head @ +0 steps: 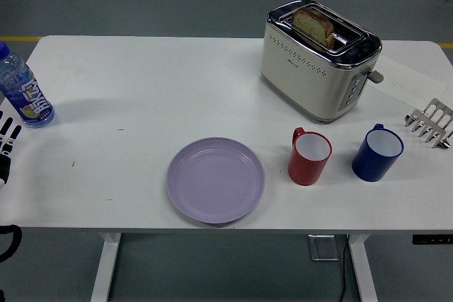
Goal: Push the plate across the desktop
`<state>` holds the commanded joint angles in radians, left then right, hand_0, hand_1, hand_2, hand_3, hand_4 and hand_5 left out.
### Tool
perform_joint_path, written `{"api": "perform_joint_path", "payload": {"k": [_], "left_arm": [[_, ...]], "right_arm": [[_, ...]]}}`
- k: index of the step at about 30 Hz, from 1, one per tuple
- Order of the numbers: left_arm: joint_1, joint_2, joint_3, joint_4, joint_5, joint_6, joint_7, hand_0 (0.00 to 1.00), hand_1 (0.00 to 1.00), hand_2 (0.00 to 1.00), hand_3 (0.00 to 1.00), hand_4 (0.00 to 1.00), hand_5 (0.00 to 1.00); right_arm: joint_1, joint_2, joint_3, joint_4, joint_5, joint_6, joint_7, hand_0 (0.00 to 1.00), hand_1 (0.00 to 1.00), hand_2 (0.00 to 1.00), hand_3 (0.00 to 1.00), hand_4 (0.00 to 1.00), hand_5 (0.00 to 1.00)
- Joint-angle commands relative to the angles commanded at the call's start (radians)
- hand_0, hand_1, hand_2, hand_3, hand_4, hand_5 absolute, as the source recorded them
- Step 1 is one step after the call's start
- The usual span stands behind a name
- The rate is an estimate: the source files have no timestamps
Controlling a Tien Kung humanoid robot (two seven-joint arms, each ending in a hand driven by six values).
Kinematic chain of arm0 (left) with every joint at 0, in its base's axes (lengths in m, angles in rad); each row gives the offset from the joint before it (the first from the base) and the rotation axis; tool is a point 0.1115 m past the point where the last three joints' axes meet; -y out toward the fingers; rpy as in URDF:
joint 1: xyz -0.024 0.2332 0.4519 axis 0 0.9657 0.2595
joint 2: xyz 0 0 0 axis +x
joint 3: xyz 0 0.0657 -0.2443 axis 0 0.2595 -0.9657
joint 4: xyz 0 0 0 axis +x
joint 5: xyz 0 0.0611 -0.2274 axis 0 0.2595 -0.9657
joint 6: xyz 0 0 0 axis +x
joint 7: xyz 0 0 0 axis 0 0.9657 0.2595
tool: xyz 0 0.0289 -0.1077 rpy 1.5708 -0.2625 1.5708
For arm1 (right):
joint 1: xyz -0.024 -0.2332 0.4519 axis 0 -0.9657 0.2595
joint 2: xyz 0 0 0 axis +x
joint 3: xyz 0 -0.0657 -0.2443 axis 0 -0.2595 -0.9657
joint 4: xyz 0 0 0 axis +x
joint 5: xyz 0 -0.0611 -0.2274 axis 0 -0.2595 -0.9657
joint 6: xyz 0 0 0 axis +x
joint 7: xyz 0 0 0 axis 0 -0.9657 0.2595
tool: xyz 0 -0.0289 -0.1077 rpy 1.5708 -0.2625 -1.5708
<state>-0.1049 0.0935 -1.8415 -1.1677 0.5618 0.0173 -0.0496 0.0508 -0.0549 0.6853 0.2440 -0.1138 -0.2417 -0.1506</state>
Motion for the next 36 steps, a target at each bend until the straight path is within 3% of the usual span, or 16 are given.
{"api": "perform_joint_path", "payload": {"k": [15, 27, 36], "left_arm": [[-0.001, -0.005, -0.008, -0.015, 0.036, 0.011, 0.02, 0.753, 0.754, 0.741, 0.697, 0.573, 0.998], [-0.003, -0.014, 0.001, -0.033, 0.068, 0.033, -0.011, 0.751, 0.754, 0.736, 0.686, 0.568, 0.998], [-0.002, -0.015, -0.003, -0.032, 0.077, 0.03, -0.004, 0.75, 0.753, 0.735, 0.685, 0.561, 0.998]], "right_arm": [[0.004, -0.003, -0.007, 0.0, 0.012, -0.002, 0.003, 0.587, 0.526, 0.61, 0.601, 0.323, 0.545], [0.009, -0.004, -0.006, -0.001, 0.011, -0.001, 0.004, 0.586, 0.525, 0.611, 0.602, 0.323, 0.545], [0.009, -0.003, -0.004, -0.001, 0.008, -0.001, 0.004, 0.586, 0.526, 0.611, 0.602, 0.322, 0.545]]}}
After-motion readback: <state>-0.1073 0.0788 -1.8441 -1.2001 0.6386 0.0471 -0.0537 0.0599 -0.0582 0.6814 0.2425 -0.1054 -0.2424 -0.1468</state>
